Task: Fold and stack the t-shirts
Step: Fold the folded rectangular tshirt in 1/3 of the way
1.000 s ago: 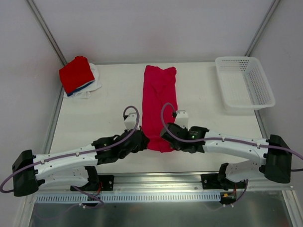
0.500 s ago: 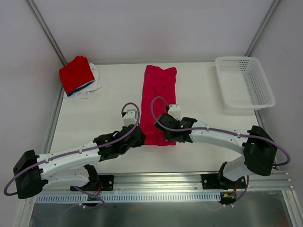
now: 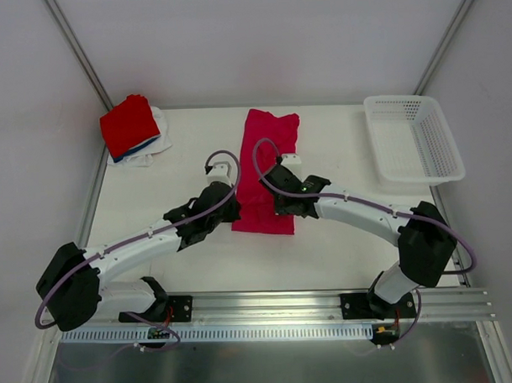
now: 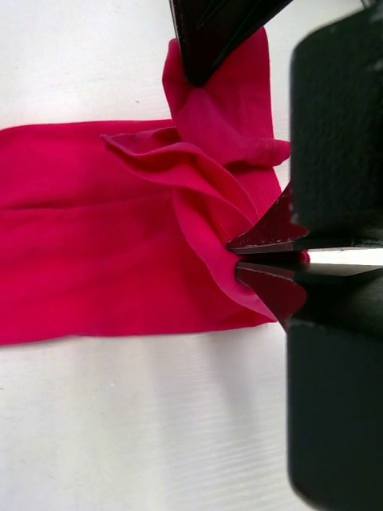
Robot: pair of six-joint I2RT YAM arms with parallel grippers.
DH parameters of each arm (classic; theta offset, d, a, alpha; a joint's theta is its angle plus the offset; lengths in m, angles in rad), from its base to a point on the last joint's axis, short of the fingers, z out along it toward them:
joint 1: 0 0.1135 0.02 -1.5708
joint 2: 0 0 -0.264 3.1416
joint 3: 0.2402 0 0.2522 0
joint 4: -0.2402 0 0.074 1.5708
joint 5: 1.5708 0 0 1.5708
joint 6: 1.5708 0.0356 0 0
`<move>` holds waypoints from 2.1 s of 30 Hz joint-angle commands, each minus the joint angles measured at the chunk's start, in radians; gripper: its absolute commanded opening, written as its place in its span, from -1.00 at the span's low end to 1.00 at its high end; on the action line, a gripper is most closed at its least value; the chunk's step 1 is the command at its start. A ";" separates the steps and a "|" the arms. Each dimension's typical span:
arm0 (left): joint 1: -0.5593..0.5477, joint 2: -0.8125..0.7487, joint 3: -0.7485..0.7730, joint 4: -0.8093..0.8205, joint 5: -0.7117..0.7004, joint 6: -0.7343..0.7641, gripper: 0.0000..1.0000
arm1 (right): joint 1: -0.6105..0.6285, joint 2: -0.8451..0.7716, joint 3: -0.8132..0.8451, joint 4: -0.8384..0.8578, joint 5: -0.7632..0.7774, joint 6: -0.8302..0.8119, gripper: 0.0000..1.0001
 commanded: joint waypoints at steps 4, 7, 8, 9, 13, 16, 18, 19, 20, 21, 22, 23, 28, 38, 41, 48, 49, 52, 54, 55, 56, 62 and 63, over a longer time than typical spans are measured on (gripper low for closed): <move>0.070 0.076 0.040 0.142 0.142 0.094 -1.00 | -0.040 0.033 0.077 -0.022 -0.009 -0.067 -0.99; 0.091 0.130 0.043 0.202 0.182 0.097 -1.00 | -0.054 0.058 0.093 -0.021 -0.015 -0.074 -0.99; 0.097 0.157 0.043 0.237 0.211 0.100 -1.00 | -0.062 0.066 0.102 -0.021 -0.017 -0.079 -0.99; 0.108 0.173 0.048 0.252 0.225 0.100 -1.00 | -0.065 0.079 0.105 -0.019 -0.018 -0.081 -0.99; 0.125 0.237 0.074 0.315 0.264 0.114 -1.00 | -0.091 0.118 0.128 -0.012 -0.021 -0.090 -0.99; 0.142 0.285 0.109 0.332 0.277 0.130 -1.00 | -0.114 0.153 0.151 -0.010 -0.023 -0.094 -0.99; 0.157 0.317 0.135 0.338 0.299 0.139 -1.00 | -0.124 0.171 0.171 -0.010 -0.027 -0.102 -0.99; 0.172 0.323 0.141 0.344 0.310 0.142 -1.00 | -0.137 0.187 0.175 -0.010 -0.029 -0.104 -0.99; 0.180 0.338 0.146 0.350 0.317 0.143 -1.00 | -0.141 0.194 0.182 -0.010 -0.032 -0.105 -0.99; 0.186 0.345 0.155 0.358 0.325 0.142 -1.00 | -0.147 0.202 0.186 -0.010 -0.035 -0.107 -0.99; 0.194 0.352 0.160 0.370 0.339 0.143 -1.00 | -0.160 0.210 0.194 -0.004 -0.040 -0.111 -0.99; 0.206 0.369 0.163 0.375 0.345 0.143 -1.00 | -0.164 0.224 0.198 -0.001 -0.047 -0.114 -0.99; 0.229 0.435 0.206 0.386 0.386 0.140 -1.00 | -0.206 0.273 0.225 0.013 -0.073 -0.125 -0.99; 0.254 0.530 0.232 0.410 0.440 0.119 -1.00 | -0.267 0.343 0.229 0.061 -0.132 -0.136 -0.99; 0.257 0.543 0.232 0.413 0.439 0.114 -1.00 | -0.278 0.349 0.211 0.096 -0.149 -0.139 0.03; 0.257 0.561 0.226 0.423 0.429 0.102 -1.00 | -0.289 0.365 0.203 0.111 -0.146 -0.137 0.99; 0.257 0.563 0.224 0.424 0.429 0.102 -1.00 | -0.289 0.369 0.203 0.113 -0.149 -0.137 0.99; 0.257 0.564 0.221 0.426 0.428 0.096 -1.00 | -0.289 0.368 0.197 0.113 -0.156 -0.136 0.99; 0.257 0.560 0.219 0.427 0.422 0.091 -1.00 | -0.287 0.360 0.183 0.114 -0.159 -0.133 0.99; 0.257 0.555 0.218 0.424 0.419 0.091 -0.95 | -0.287 0.347 0.176 0.114 -0.156 -0.133 0.99; 0.257 0.552 0.216 0.423 0.416 0.088 -0.53 | -0.287 0.337 0.169 0.114 -0.155 -0.133 0.99; 0.257 0.477 0.201 0.381 0.262 0.110 0.98 | -0.286 0.213 0.136 0.059 -0.074 -0.156 0.99; 0.257 0.449 0.206 0.372 0.238 0.119 0.98 | -0.287 0.192 0.136 0.047 -0.042 -0.162 0.99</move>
